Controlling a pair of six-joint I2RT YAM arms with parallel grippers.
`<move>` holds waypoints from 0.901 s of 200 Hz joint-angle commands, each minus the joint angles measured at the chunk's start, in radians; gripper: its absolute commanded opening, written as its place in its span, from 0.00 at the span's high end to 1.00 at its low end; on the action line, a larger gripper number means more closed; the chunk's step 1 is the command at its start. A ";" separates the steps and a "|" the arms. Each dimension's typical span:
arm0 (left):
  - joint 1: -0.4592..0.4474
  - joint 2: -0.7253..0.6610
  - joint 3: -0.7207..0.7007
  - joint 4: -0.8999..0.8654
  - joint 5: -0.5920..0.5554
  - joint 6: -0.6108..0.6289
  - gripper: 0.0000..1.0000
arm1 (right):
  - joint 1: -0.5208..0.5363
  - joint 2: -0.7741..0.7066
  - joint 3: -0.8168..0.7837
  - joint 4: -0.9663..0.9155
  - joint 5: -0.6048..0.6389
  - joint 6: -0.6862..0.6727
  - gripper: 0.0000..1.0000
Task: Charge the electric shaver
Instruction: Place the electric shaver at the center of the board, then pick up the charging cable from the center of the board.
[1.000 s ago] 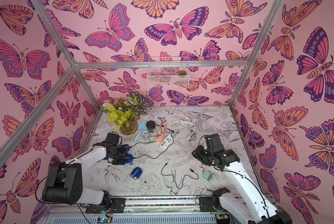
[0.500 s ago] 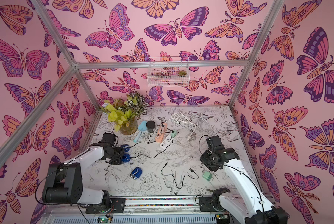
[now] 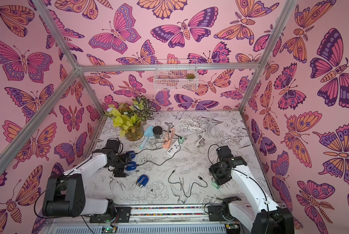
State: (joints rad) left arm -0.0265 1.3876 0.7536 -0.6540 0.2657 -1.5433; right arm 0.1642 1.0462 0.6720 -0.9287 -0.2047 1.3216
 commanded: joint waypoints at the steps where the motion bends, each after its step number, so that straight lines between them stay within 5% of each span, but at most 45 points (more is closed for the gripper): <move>1: -0.011 -0.034 0.031 -0.091 0.010 0.038 0.05 | 0.002 0.044 0.016 0.056 -0.041 -0.033 0.52; 30: -0.038 -0.061 0.060 -0.140 0.005 0.068 0.04 | 0.098 0.164 0.137 -0.018 0.058 -0.338 0.56; 69: -0.099 -0.105 0.116 -0.228 -0.025 0.132 0.02 | 0.236 0.254 0.163 -0.040 0.126 -0.572 0.55; 131: -0.277 -0.208 0.229 -0.367 -0.146 0.274 0.04 | 0.352 0.455 0.199 0.024 0.159 -0.777 0.52; 180: -0.328 -0.218 0.224 -0.381 -0.146 0.288 0.05 | 0.373 0.543 0.227 0.037 0.165 -0.841 0.54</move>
State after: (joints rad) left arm -0.3408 1.1839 0.9813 -0.9817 0.1490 -1.2842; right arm 0.5297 1.5436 0.8856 -0.8932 -0.0624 0.5449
